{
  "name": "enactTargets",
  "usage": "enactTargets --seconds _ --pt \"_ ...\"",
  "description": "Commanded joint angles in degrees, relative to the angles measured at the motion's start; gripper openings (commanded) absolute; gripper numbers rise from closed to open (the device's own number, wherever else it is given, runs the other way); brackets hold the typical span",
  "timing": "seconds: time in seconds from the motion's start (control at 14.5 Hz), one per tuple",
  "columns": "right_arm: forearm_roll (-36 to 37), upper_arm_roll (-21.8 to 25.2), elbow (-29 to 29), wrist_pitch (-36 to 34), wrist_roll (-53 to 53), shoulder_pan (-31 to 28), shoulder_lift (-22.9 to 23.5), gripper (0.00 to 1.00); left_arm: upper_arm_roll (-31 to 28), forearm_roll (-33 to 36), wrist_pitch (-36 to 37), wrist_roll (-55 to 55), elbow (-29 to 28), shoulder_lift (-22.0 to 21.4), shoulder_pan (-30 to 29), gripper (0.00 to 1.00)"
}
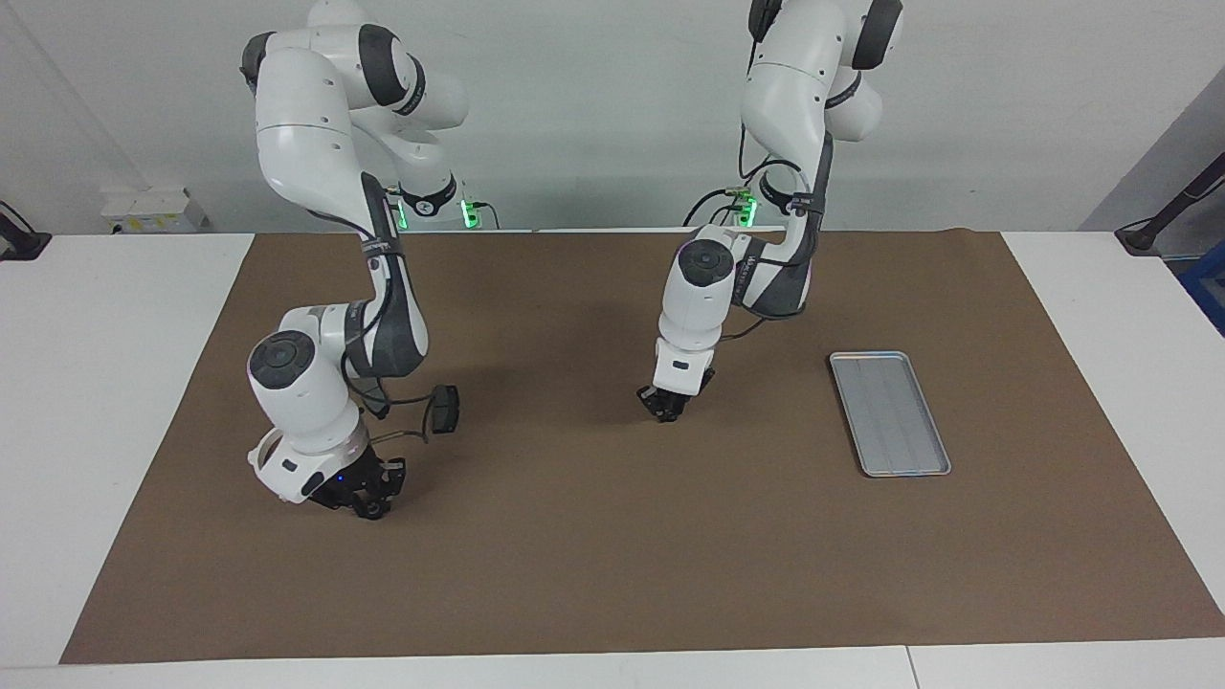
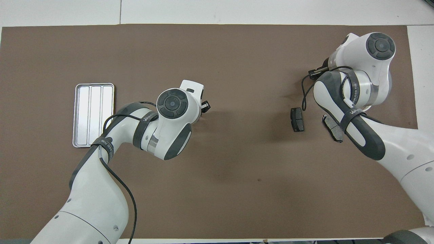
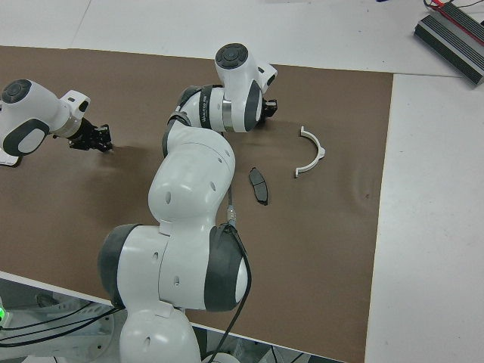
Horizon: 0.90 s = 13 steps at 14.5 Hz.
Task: Place bearing gear from tray to pile
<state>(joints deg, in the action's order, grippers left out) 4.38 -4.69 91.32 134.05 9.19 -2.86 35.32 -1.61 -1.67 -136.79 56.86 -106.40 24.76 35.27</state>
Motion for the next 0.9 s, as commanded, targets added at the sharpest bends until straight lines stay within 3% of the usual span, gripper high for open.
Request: enactTargets --seconds 0.0,0.28,0.48,0.83 --pt "-0.51 -0.67 0.79 1.12 0.14 -0.39 -0.34 0.98 -1.37 -0.18 0.64 1.06 0.05 -0.67 0.94 1.00" --pt "-0.42 -0.58 0.70 -0.19 -0.40 0.14 -1.65 1.00 -1.90 0.17 10.99 -3.31 -0.03 -9.35 -5.89 1.00" --pt "0.01 -0.49 0.52 -3.44 -0.66 1.54 -4.19 1.00 -1.90 0.17 19.87 -17.09 0.06 -16.30 -13.62 1.00" --pt "0.10 -0.58 -0.09 -12.83 -6.18 5.40 -10.08 1.00 -1.90 0.17 27.44 -28.36 0.49 -20.71 -19.96 1.00"
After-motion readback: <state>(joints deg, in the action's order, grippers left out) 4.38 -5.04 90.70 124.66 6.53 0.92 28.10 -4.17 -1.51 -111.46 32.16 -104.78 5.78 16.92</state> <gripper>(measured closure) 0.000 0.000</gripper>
